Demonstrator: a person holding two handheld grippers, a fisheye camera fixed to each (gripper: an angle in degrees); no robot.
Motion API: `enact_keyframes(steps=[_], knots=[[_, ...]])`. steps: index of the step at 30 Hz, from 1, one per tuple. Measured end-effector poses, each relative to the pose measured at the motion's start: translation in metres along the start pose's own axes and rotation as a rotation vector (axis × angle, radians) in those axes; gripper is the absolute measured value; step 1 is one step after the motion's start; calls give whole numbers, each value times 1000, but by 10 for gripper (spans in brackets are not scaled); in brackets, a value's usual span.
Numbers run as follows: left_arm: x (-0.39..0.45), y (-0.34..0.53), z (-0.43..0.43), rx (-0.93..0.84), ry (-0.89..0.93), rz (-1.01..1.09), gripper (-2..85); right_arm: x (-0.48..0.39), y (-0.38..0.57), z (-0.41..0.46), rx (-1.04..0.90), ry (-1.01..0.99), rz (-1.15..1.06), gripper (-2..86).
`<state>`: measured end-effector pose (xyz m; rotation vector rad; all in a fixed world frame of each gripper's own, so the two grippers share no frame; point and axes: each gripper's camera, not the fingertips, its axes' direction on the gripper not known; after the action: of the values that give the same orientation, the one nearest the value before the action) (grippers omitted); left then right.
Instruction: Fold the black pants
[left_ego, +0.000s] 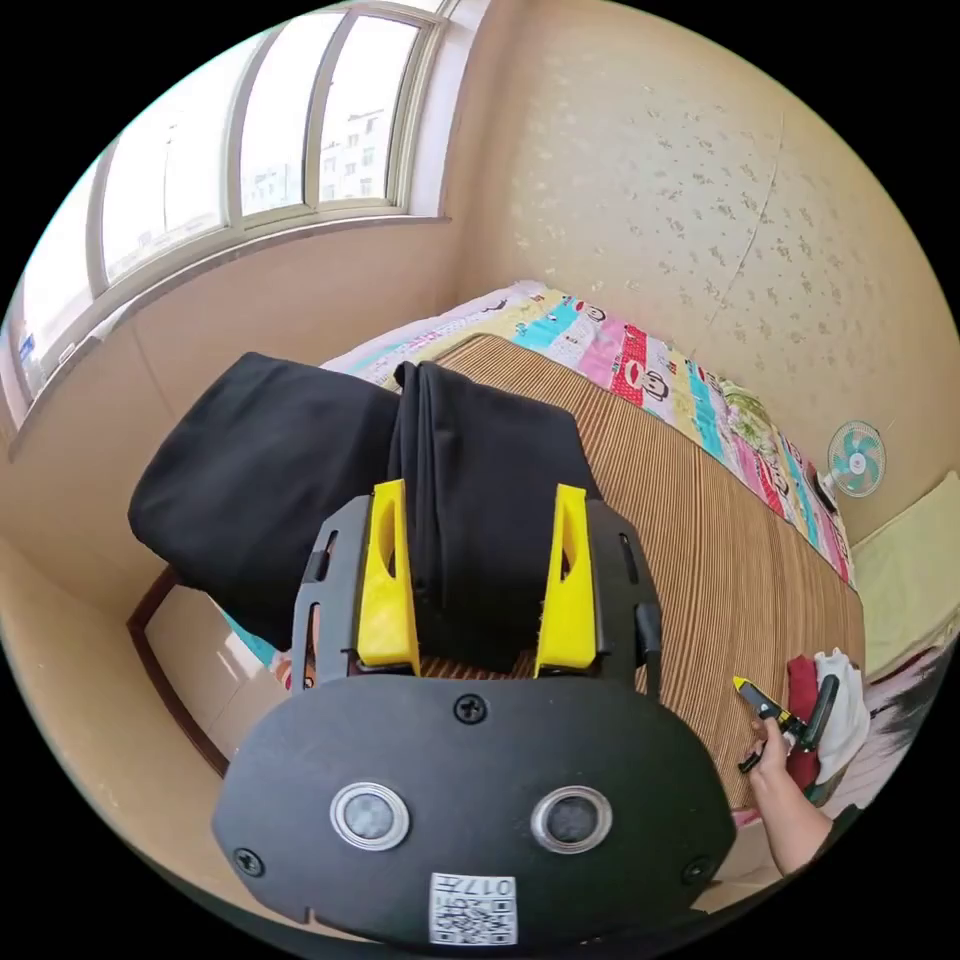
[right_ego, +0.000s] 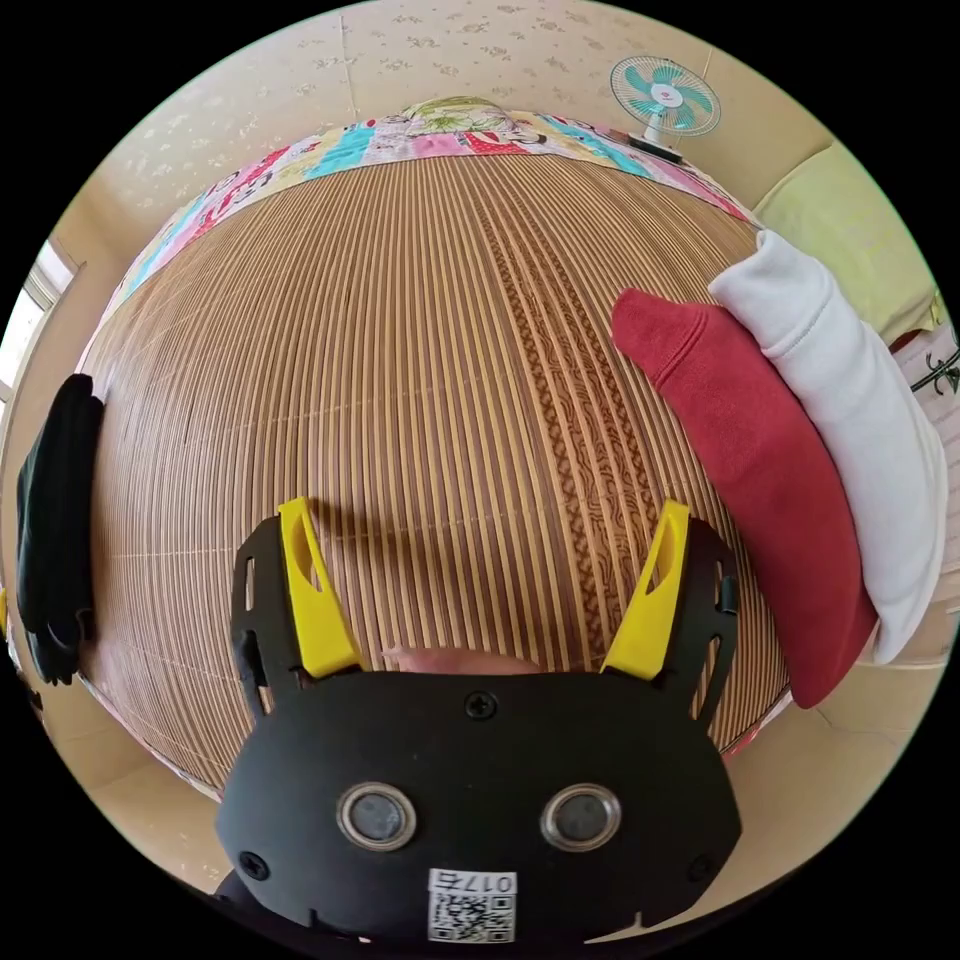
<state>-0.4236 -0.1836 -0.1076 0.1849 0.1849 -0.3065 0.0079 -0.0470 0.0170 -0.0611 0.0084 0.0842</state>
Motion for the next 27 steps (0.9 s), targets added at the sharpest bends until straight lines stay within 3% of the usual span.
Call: enact_keyframes(steps=[3, 4, 7, 8, 10, 12, 14, 16, 19, 21, 24, 26, 27], knots=[[-15, -23, 58, -254, 102, 7, 186, 3, -18, -3, -169, -2, 32, 400], [-13, -28, 77, -348, 92, 15, 169, 1, -23, -14, -198, 9, 40, 348], [-12, -46, 74, -345, 82, 8, 109, 2, -18, -76, -64, -161, 54, 23], [-14, -50, 70, -335, 134, 1, 87, 1, -16, -108, 1, -311, 22, 23], [-18, -68, 62, -334, 416, -28, 52, -2, -11, -163, 137, -517, -41, 14], [-5, -82, 49, -331, 607, 23, 50, -5, -6, -215, 245, -621, -62, 10], [29, -94, 23, -307, 717, 209, 49, -9, -4, -278, 383, -783, -153, 7], [88, -88, -14, -328, 835, 547, 49, -12, -5, -316, 474, -874, -233, 6], [139, -46, -36, -457, 1053, 800, 51, -26, -6, -364, 691, -926, -453, 6], [157, -11, -37, -561, 1103, 871, 57, -42, -8, -376, 790, -894, -569, 8], [155, 36, -34, -656, 968, 832, 79, -91, -43, -359, 494, -888, -710, 11], [137, 52, -39, -638, 902, 767, 83, -147, -62, -317, 163, -901, -865, 17], [119, 56, -47, -588, 916, 711, 71, -163, -63, -304, 100, -898, -904, 21]])
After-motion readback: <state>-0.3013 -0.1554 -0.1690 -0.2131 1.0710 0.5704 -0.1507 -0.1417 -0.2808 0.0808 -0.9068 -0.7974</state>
